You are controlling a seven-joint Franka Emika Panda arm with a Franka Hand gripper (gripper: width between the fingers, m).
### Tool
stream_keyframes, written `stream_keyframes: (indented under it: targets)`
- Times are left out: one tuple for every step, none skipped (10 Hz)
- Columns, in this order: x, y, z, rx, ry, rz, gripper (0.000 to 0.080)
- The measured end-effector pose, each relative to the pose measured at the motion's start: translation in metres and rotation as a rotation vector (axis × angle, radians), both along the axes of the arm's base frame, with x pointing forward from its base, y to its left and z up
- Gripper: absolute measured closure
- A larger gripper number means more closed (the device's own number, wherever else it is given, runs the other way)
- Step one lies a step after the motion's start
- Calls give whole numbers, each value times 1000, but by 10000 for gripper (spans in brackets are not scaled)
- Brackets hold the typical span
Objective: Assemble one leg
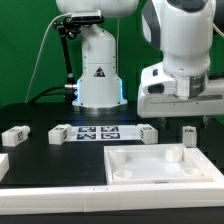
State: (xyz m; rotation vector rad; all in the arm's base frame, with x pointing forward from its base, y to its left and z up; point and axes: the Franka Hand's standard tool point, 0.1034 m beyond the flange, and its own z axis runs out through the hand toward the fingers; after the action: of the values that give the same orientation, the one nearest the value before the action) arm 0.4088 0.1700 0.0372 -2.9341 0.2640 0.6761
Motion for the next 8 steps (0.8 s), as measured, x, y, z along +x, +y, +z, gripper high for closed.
stream_keyframes:
  targets:
    - [-1, 2, -1, 10, 101, 8, 151]
    - [0, 4, -1, 17, 152, 13, 151]
    - [-6, 6, 0, 26, 252, 28, 151]
    - [-6, 11, -1, 38, 348, 41, 151]
    - [-7, 14, -4, 50, 428, 54, 151]
    - [-8, 14, -11, 59, 495, 63, 151]
    - [-6, 16, -19, 59, 467, 55, 151]
    - [-11, 16, -22, 55, 463, 56, 151]
